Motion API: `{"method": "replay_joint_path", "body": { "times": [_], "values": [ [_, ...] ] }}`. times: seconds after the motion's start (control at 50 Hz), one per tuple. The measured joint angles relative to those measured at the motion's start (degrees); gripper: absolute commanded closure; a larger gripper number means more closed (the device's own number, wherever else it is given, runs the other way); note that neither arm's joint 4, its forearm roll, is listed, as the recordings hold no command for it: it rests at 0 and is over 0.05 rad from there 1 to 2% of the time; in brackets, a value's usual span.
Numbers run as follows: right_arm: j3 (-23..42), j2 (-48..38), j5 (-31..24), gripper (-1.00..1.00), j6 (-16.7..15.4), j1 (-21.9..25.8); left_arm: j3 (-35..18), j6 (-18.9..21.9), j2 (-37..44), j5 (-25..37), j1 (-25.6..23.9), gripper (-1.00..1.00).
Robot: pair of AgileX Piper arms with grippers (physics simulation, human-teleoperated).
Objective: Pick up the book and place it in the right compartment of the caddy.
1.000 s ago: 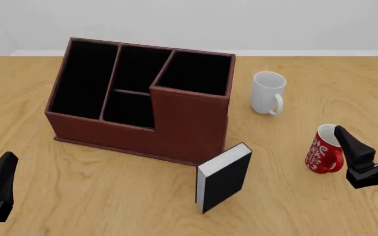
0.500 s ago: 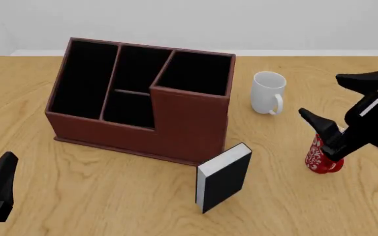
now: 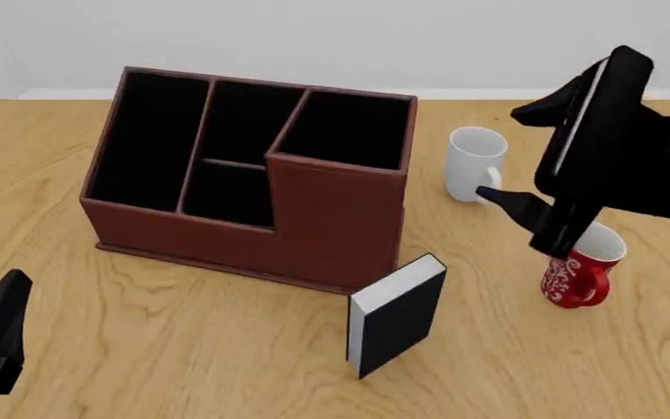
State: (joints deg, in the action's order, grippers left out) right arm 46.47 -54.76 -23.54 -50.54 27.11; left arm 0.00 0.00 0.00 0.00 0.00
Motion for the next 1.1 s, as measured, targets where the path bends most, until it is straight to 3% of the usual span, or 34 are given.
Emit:
{"method": "replay_joint_path", "body": {
  "times": [0.32, 0.58, 1.1],
  "values": [
    [8.2, -6.65, -10.8, -1.0, -5.23, 3.16, 0.0, 0.0, 0.0, 0.0, 0.0, -1.0],
    [10.11, -10.3, -16.83, -1.0, -10.14, 2.8, 0.0, 0.0, 0.0, 0.0, 0.0, -1.0],
    [16.99, -15.77, -28.65, -1.0, -13.5, 5.77, 0.0, 0.0, 0.0, 0.0, 0.0, -1.0]
  ]
}}
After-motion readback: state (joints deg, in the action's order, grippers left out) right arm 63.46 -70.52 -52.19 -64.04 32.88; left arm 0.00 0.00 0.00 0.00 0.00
